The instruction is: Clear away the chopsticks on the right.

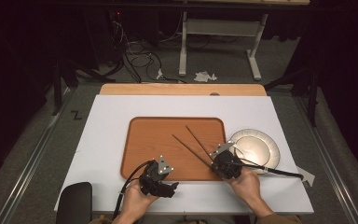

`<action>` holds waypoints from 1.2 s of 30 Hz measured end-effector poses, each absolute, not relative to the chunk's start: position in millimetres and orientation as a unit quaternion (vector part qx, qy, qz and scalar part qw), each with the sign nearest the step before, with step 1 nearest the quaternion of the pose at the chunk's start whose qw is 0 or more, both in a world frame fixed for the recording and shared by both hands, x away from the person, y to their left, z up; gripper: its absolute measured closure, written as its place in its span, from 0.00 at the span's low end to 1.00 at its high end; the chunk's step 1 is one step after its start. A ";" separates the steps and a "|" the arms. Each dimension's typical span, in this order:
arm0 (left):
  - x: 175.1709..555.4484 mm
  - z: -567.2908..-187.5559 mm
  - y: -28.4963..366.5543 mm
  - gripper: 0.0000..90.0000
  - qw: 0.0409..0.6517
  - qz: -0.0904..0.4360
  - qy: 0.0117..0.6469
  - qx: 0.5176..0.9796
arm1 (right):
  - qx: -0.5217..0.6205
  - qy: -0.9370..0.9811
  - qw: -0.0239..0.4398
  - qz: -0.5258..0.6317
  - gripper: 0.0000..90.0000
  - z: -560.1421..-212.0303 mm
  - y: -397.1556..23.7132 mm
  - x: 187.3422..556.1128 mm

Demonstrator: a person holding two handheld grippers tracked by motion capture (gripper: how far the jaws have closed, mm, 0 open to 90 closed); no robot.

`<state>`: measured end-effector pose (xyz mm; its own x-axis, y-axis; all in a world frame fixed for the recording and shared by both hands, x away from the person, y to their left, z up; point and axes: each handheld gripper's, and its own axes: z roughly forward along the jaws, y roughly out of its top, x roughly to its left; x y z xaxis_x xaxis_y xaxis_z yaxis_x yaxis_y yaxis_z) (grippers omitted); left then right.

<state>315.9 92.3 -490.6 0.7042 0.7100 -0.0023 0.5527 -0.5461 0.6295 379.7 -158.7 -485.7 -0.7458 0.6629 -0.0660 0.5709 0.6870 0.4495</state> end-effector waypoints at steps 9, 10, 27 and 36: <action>316.0 -491.1 91.8 0.30 0.307 0.128 0.363 0.871 | 0.325 0.908 0.116 0.237 0.92 -479.4 -159.8 377.2; 315.7 -491.2 91.7 0.30 0.307 0.129 0.362 0.871 | 0.317 0.910 0.113 0.243 0.93 -480.0 -159.3 377.3; 315.6 -491.4 91.3 0.30 0.307 0.129 0.362 0.871 | 0.315 0.915 0.117 0.224 0.96 -488.6 -157.0 379.9; 316.0 -491.4 91.6 0.30 0.307 0.128 0.363 0.870 | 0.321 0.913 0.126 0.219 0.96 -488.3 -157.8 380.3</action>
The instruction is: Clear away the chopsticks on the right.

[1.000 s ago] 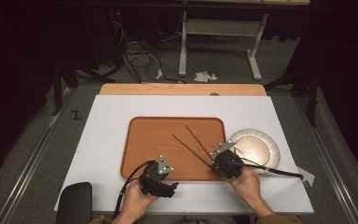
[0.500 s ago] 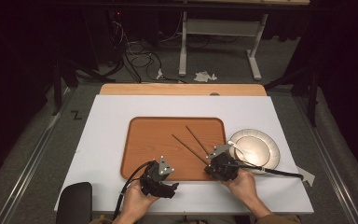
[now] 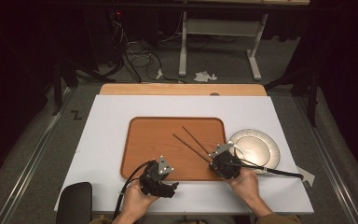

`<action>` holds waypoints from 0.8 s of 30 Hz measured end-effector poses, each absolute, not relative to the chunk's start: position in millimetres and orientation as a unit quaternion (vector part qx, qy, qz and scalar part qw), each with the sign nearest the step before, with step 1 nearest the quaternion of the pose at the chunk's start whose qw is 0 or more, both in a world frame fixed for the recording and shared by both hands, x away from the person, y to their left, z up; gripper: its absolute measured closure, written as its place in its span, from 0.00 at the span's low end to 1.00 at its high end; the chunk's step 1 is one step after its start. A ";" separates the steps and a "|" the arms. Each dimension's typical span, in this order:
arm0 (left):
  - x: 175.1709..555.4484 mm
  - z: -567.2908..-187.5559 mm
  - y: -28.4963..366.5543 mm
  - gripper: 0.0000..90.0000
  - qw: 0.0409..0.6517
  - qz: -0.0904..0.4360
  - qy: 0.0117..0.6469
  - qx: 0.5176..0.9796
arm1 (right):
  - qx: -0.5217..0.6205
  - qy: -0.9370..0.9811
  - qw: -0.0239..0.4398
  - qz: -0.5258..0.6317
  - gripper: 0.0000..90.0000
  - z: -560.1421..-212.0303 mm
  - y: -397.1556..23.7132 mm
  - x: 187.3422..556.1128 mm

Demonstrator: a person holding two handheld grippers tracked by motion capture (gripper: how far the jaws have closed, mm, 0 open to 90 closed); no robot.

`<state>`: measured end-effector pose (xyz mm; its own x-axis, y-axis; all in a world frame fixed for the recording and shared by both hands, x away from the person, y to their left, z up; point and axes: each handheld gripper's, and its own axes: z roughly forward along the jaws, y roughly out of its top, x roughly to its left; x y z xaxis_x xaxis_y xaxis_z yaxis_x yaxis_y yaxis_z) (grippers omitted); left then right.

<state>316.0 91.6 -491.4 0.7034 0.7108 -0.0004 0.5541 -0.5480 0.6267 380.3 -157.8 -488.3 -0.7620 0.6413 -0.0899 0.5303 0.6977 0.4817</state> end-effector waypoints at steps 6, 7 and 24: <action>315.9 -490.7 92.7 0.30 0.310 0.129 0.365 0.868 | 0.326 0.909 0.130 0.227 0.94 -484.7 -160.7 380.1; 316.1 -490.7 92.8 0.30 0.311 0.129 0.366 0.868 | 0.324 0.908 0.130 0.230 0.93 -483.2 -161.6 379.9; 314.9 -487.5 96.3 0.30 0.326 0.123 0.373 0.860 | 0.322 0.888 0.118 0.306 0.78 -449.7 -197.4 358.5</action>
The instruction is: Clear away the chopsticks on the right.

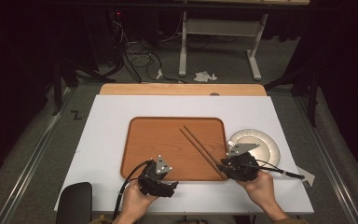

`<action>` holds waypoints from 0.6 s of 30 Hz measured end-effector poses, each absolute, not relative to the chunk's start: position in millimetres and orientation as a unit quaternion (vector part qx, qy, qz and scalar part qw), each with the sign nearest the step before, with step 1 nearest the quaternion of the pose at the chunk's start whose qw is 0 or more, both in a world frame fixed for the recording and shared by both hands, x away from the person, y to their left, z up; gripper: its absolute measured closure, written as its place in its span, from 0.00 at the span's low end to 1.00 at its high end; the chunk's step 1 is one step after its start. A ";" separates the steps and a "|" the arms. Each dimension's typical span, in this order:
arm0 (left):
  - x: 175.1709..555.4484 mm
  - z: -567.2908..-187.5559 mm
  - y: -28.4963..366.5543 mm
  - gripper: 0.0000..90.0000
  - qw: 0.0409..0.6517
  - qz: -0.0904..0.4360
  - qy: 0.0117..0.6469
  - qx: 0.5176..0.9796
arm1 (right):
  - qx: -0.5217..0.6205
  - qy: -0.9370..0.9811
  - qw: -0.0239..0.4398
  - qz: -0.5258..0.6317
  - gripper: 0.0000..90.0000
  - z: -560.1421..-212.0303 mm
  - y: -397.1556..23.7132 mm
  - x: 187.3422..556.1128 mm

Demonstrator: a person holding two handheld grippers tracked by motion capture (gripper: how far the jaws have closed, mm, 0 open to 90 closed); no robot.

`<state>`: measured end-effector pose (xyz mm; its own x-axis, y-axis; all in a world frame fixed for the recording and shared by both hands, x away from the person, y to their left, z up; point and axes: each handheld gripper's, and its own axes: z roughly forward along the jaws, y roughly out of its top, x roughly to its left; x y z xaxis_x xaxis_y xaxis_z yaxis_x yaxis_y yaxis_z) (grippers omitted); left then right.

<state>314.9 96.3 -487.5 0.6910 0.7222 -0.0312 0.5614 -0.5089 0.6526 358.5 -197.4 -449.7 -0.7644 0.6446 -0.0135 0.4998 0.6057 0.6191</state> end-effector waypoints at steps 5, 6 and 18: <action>314.6 -487.2 96.4 0.30 0.330 0.122 0.374 0.858 | 0.326 0.886 0.117 0.309 0.77 -449.4 -207.7 353.8; 314.4 -487.1 96.5 0.30 0.330 0.122 0.374 0.858 | 0.325 0.886 0.119 0.307 0.76 -449.0 -209.6 352.8; 314.3 -486.0 97.5 0.30 0.337 0.121 0.376 0.855 | 0.329 0.883 0.117 0.314 0.71 -452.5 -223.4 342.0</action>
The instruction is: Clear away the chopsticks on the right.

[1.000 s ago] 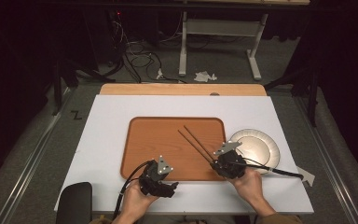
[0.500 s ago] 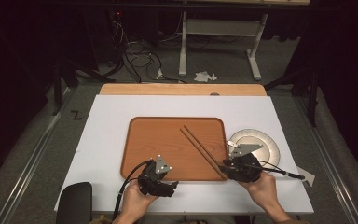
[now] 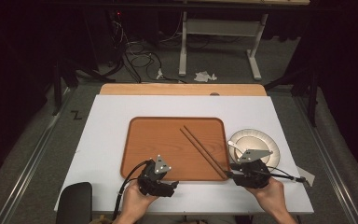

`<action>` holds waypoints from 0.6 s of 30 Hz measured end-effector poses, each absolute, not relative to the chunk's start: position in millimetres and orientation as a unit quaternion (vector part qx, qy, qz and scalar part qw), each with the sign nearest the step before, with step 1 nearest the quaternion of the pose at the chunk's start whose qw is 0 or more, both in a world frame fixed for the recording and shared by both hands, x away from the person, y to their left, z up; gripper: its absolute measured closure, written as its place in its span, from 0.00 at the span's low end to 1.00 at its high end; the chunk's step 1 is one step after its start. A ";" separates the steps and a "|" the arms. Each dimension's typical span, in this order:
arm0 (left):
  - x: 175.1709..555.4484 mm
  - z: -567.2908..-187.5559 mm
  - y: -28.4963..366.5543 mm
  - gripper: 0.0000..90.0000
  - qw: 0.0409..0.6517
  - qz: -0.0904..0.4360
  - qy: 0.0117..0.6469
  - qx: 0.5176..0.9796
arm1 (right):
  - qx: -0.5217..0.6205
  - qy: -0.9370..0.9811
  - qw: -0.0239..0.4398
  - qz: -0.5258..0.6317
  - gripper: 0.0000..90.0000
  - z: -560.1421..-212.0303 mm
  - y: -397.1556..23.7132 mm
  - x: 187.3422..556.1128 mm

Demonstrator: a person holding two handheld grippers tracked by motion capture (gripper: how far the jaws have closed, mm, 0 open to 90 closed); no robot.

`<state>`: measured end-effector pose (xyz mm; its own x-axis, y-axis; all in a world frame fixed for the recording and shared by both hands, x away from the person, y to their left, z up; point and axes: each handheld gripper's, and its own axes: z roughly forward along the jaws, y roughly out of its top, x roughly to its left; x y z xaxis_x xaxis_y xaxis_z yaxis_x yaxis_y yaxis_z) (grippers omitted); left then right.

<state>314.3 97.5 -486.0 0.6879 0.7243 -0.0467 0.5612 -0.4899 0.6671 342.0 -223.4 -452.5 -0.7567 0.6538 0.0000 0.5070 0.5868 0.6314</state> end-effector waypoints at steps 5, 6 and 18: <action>313.9 -485.8 97.0 0.30 0.337 0.121 0.374 0.856 | 0.326 0.886 0.114 0.309 0.69 -458.0 -227.3 336.1; 313.7 -485.7 97.1 0.30 0.337 0.121 0.373 0.856 | 0.328 0.885 0.112 0.310 0.69 -460.7 -228.1 335.3; 315.4 -486.8 97.1 0.30 0.331 0.123 0.375 0.857 | 0.325 0.890 0.111 0.301 0.65 -474.1 -229.6 330.6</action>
<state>315.4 97.1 -486.8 0.6888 0.7240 -0.0377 0.5612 -0.4995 0.6600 330.6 -229.6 -474.1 -0.7642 0.6450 -0.0017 0.5118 0.6080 0.6069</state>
